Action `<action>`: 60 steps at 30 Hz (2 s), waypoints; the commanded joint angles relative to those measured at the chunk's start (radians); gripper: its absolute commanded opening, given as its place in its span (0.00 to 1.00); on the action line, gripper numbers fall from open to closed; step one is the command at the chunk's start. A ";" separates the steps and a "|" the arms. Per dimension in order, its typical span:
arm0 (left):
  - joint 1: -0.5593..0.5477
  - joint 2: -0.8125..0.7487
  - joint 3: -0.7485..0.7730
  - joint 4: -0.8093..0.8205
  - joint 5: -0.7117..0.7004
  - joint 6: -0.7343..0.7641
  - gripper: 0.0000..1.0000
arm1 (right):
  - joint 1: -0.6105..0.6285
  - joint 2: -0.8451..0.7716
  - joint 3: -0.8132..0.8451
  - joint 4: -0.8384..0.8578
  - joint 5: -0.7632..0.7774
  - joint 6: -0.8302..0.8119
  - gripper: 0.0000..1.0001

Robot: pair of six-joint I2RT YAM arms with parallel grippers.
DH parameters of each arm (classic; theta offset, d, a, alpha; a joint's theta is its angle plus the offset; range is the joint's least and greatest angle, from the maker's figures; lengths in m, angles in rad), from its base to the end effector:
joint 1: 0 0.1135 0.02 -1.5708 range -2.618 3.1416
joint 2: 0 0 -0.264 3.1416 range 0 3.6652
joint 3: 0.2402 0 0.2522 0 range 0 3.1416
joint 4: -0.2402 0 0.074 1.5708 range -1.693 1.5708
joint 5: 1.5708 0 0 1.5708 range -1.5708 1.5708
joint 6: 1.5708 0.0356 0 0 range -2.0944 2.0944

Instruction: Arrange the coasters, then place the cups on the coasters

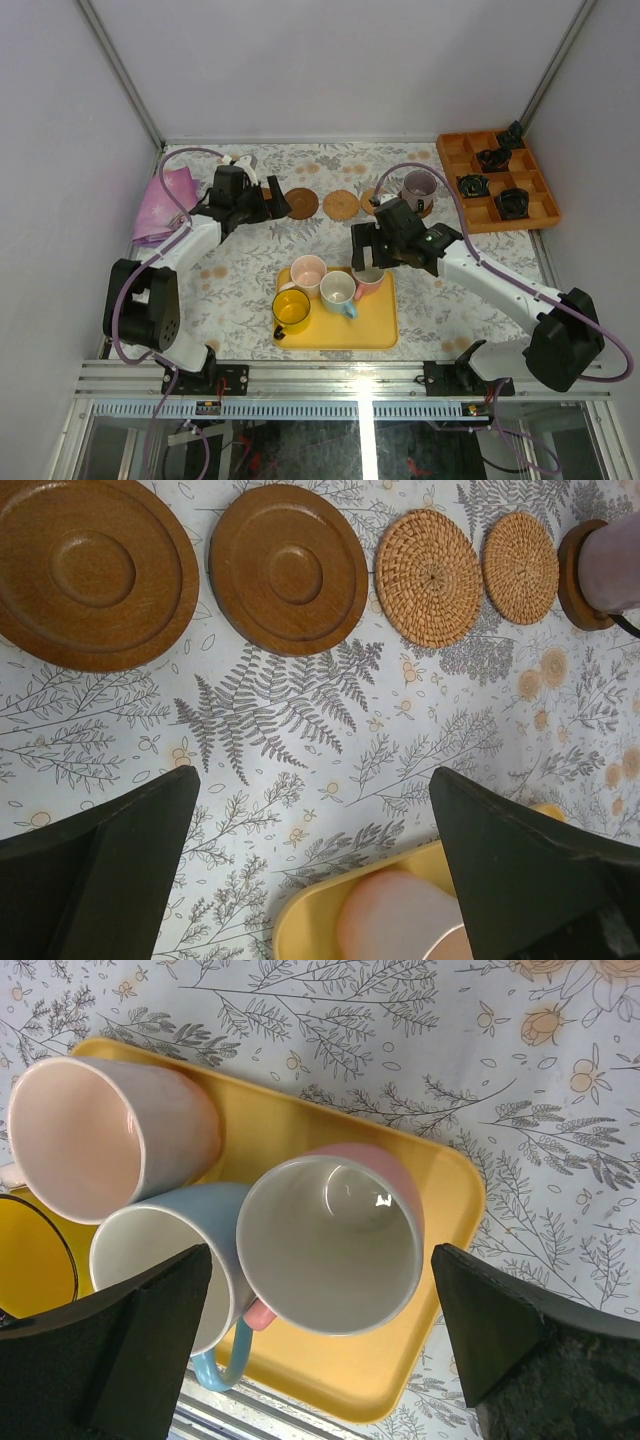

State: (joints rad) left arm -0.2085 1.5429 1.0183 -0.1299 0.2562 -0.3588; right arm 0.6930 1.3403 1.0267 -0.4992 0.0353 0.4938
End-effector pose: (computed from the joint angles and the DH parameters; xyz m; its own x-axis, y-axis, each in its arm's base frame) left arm 0.3315 -0.0794 0.2406 -0.6970 -0.1997 -0.6887 0.1625 0.8914 -0.4230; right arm 0.2212 0.1821 0.2724 -0.7857 -0.0367 -0.6175 -0.2809 0.9106 0.3033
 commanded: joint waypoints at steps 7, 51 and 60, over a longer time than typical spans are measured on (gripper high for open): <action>0.004 -0.028 -0.017 0.009 0.018 0.025 1.00 | 0.044 0.021 -0.032 0.016 0.082 0.043 0.99; 0.001 0.005 -0.007 0.052 0.060 -0.022 1.00 | 0.099 -0.225 -0.113 -0.144 0.108 0.032 1.00; 0.000 0.007 -0.013 0.048 0.062 -0.026 1.00 | 0.106 -0.186 -0.199 -0.021 0.072 0.047 0.90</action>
State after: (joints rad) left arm -0.2089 1.5436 1.0115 -0.1261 0.3077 -0.3798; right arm 0.7856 1.1355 0.8501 -0.5926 0.1276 0.5396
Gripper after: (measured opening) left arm 0.997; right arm 0.918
